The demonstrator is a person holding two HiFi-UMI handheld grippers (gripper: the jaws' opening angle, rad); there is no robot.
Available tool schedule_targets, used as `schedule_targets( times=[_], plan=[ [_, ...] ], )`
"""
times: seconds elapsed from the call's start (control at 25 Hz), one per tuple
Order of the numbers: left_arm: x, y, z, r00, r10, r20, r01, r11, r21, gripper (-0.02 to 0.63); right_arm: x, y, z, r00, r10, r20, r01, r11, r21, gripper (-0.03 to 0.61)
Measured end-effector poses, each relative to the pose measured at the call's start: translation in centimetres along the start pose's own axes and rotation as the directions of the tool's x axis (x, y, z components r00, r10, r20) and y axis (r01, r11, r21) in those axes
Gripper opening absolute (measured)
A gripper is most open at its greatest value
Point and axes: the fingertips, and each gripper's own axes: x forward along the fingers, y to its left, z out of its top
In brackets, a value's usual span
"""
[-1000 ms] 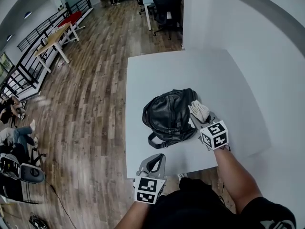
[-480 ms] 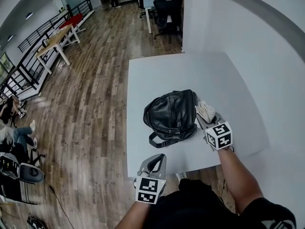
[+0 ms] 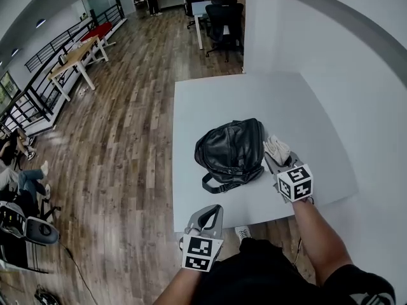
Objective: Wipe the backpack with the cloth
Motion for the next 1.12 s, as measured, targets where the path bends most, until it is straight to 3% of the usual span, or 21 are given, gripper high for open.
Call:
schedule_targets(
  times=[0.28, 0.56, 0.72, 0.92, 1.12],
  plan=[
    [-2.9, -0.2, -1.8, 1.000, 0.003, 0.001, -0.003, 0.999, -0.036, 0.006, -2.8, 3.2, 0.3, 0.999, 0.001, 0.040, -0.004, 0.998, 0.062, 0.098],
    [-5.8, -0.7, -3.2, 1.000, 0.012, 0.010, -0.011, 0.997, -0.082, 0.006, -6.9, 9.2, -0.1, 0.996, 0.056, 0.070, -0.064, 0.992, 0.110, 0.098],
    [-7.2, -1.4, -3.8, 1.000, 0.000, 0.018, 0.002, 0.994, -0.112, 0.006, -8.7, 12.2, -0.8, 0.994, 0.092, 0.064, -0.099, 0.989, 0.114, 0.098],
    [-8.3, -2.1, -3.6, 0.999, 0.000, 0.054, 0.011, 0.978, -0.209, 0.006, -10.8, 14.4, -1.1, 0.990, 0.123, 0.063, -0.129, 0.985, 0.111, 0.098],
    [-9.5, -2.1, -2.9, 0.996, 0.033, 0.088, -0.011, 0.971, -0.237, 0.006, -12.4, 15.2, -0.8, 0.987, 0.148, 0.065, -0.154, 0.983, 0.098, 0.098]
  ],
)
